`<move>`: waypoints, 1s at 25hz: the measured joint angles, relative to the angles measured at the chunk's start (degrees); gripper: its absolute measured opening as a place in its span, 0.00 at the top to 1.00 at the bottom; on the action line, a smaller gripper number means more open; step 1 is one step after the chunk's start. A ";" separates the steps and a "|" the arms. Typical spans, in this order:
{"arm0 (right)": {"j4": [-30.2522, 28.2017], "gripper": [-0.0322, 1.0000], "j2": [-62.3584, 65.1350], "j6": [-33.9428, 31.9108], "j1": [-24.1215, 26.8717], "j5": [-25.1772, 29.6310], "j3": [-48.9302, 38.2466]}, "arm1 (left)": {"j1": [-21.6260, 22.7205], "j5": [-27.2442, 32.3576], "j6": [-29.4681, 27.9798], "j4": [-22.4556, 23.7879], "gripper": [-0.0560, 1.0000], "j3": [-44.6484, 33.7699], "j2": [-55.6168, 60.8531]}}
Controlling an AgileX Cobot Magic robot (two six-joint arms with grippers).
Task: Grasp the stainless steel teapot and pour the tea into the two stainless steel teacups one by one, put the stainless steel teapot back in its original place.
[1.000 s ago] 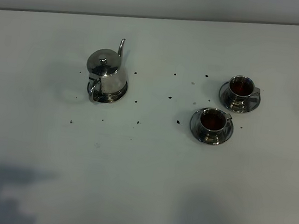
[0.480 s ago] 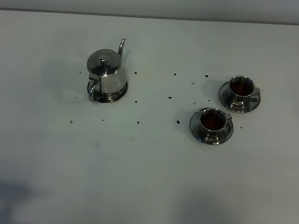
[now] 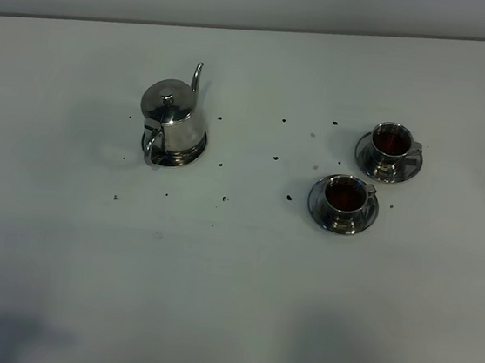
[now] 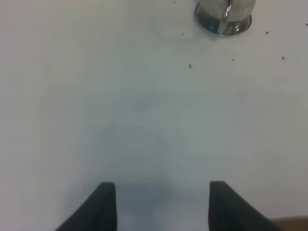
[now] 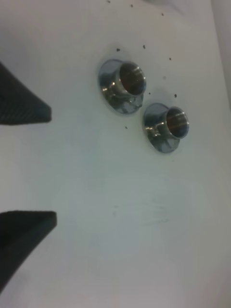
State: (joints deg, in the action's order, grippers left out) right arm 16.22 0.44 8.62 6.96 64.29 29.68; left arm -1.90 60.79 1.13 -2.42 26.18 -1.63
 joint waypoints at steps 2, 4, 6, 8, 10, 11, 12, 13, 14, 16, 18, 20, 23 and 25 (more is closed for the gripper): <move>0.00 0.56 0.00 0.00 0.00 0.00 0.00 | 0.00 -0.04 0.00 0.00 0.49 0.00 0.97; 0.00 0.56 0.00 0.00 0.00 0.00 0.00 | 0.00 0.01 0.00 0.00 0.49 0.00 1.73; 0.00 0.56 0.00 0.00 0.00 0.00 0.00 | 0.41 0.01 0.00 0.05 0.49 0.00 1.85; 0.00 0.56 0.00 0.00 0.00 0.00 0.00 | 0.57 0.01 0.00 0.05 0.49 0.00 1.85; 0.00 0.56 0.00 0.00 0.00 0.00 0.00 | 0.57 0.01 0.00 0.05 0.49 0.00 1.85; 0.00 0.56 0.00 0.00 0.00 0.00 0.00 | 0.57 0.01 0.00 0.05 0.49 0.00 1.85; 0.00 0.56 0.00 0.00 0.00 0.00 0.00 | 0.63 0.01 0.00 0.05 0.49 0.00 1.85; 0.00 0.56 0.00 0.00 0.00 0.00 0.00 | 0.85 0.01 0.06 0.05 0.49 0.00 1.85; 0.00 0.56 0.00 0.00 0.00 0.00 0.00 | 1.28 0.01 0.06 0.05 0.49 0.00 1.85; 0.00 0.56 0.00 0.00 0.00 0.00 0.00 | 1.72 0.01 0.12 0.05 0.49 0.00 1.85; 0.00 0.56 0.00 0.00 0.00 0.00 0.00 | 1.72 0.01 0.12 0.05 0.49 0.00 1.85; 0.00 0.56 0.00 0.00 0.00 0.00 0.00 | 1.72 0.01 0.15 0.05 0.49 0.00 1.85; 0.00 0.56 0.00 0.00 0.00 0.00 0.00 | 1.72 0.01 0.15 0.05 0.49 0.00 1.85; 0.00 0.56 0.00 0.00 0.00 0.00 0.00 | 1.72 0.01 0.15 0.05 0.49 0.00 1.85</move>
State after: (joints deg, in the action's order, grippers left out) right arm 16.22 0.44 8.62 6.96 64.29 29.68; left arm -0.18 60.79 1.28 -2.37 26.18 0.22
